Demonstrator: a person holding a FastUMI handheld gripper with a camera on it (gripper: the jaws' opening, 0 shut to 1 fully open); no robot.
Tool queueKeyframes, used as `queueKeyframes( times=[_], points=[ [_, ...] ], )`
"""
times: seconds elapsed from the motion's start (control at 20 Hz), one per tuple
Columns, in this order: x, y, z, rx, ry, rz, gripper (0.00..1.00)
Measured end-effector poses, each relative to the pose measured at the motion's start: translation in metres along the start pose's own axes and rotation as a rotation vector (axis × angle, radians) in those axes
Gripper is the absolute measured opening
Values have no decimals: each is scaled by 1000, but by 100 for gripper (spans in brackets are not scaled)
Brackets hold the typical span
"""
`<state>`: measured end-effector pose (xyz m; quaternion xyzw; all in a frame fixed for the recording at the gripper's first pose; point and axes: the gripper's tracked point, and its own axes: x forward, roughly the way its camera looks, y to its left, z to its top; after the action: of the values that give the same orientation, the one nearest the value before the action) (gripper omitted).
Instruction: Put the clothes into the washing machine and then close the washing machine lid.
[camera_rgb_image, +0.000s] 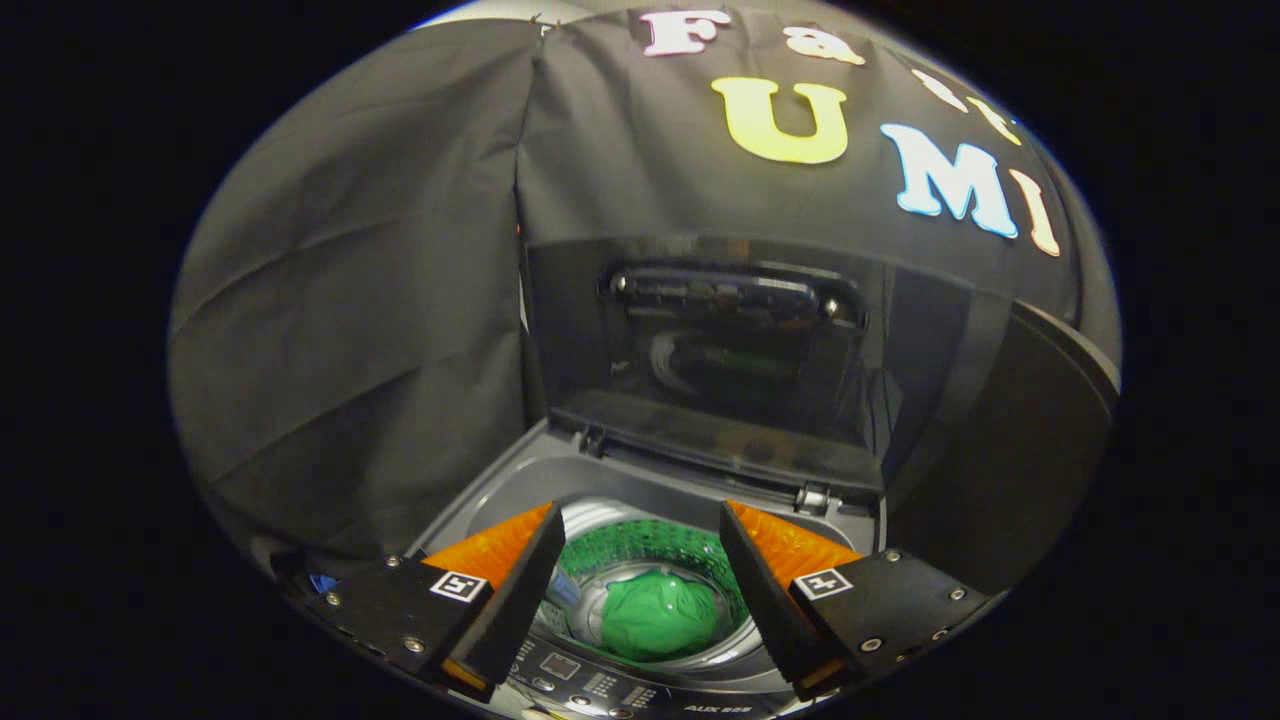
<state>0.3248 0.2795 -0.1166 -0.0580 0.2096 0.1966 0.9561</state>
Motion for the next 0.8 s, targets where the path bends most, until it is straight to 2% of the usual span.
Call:
queueKeyframes(
  times=[0.35, 0.8],
  points=[
    [-26, -7, 95, -40, -255, -10, 96],
    [-22, -26, 168, 39, -351, -73, 95]
  ],
)
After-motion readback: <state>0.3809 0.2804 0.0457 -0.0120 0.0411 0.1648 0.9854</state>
